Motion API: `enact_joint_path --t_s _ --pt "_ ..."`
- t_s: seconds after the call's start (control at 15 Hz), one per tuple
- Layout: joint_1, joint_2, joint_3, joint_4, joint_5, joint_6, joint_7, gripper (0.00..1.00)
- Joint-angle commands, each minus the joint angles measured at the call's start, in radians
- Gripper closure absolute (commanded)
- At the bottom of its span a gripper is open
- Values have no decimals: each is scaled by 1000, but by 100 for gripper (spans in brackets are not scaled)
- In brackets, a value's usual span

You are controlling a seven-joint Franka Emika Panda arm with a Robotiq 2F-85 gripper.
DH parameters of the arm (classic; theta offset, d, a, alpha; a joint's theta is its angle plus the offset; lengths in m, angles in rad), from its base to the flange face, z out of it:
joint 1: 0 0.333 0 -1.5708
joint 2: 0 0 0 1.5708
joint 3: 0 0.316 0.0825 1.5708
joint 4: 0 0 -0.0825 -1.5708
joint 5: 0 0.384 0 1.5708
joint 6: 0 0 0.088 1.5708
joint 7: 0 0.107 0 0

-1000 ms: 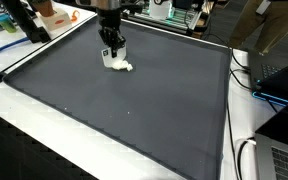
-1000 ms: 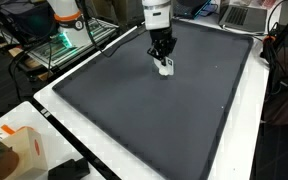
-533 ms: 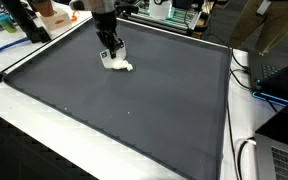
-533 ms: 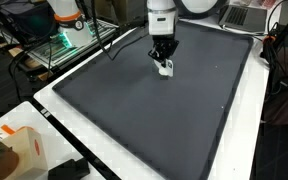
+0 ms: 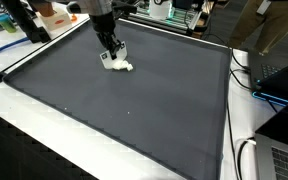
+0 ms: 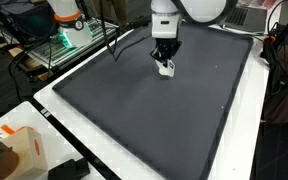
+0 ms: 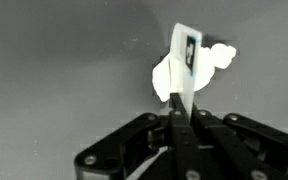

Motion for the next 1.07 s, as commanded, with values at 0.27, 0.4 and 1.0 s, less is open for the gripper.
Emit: enact_joint_path --t_s 0.27,0.4,1.0 --pt "-11 96 21 43 0 27 132 99" --pt "-42 85 55 29 0 28 160 99" --pt "-79 -116 110 -172 0 20 160 99"
